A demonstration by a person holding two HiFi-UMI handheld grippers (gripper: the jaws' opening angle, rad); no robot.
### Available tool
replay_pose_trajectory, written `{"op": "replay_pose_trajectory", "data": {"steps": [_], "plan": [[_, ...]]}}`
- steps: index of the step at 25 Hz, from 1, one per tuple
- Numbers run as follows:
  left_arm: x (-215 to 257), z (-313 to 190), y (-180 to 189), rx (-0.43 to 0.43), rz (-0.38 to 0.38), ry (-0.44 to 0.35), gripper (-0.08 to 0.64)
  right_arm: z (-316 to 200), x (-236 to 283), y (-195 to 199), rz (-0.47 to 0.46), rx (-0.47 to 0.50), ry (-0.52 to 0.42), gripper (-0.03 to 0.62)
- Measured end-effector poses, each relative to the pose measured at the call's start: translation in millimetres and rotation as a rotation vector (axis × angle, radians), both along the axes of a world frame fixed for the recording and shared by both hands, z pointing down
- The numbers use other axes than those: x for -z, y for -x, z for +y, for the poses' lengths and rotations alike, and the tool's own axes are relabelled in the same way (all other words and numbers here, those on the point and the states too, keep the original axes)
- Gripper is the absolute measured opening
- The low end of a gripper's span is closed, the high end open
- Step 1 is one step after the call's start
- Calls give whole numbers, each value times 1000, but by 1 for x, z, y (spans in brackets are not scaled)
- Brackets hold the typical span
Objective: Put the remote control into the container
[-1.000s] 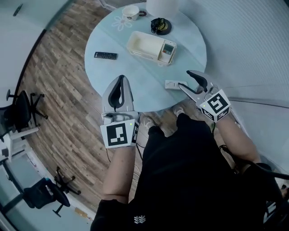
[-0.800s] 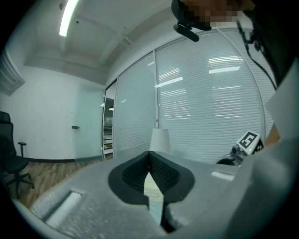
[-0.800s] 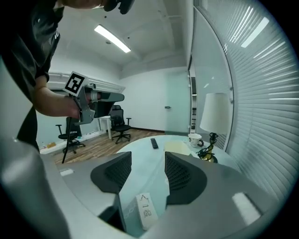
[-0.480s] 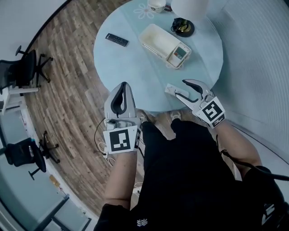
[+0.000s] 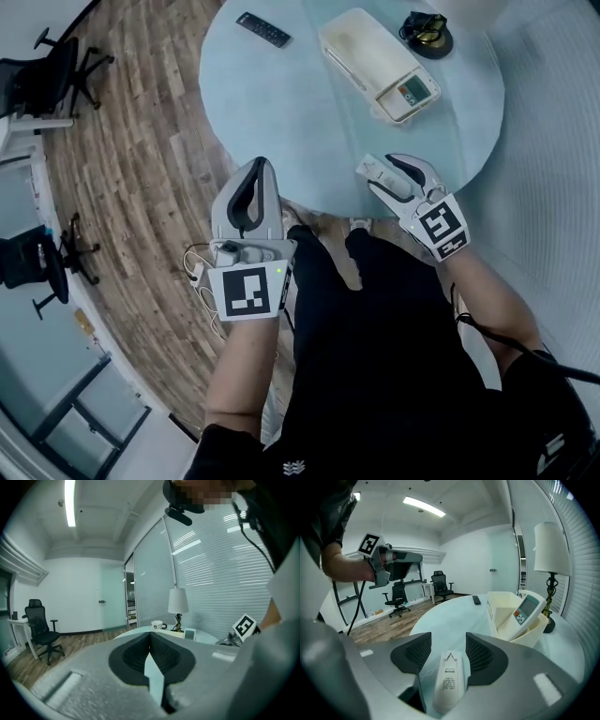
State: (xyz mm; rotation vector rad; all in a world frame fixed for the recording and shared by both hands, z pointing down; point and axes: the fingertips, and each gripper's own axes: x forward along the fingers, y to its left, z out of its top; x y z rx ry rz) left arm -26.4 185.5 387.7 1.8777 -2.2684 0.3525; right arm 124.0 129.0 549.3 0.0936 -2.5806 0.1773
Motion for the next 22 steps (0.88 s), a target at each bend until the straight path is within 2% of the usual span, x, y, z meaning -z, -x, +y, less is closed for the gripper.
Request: {"op": "replay_pose_trajectory", "data": {"steps": [7,12,15,18,22], "plan": [[-30,4,7,46,29,-4,0,2,-59,-1,143,21,16,272],[-41,9,12,69,37,12,0,7,-77,5,208,66,6,299],[-50,11,15,77,33,19,0,5,-91,9,238,86,-6,299],[-52,14,17,100,71,10,0,6,-100,10,275,103,1,284],[-50,19,19,90,53,13,0,7,-104,11,292,95,21,276]]}}
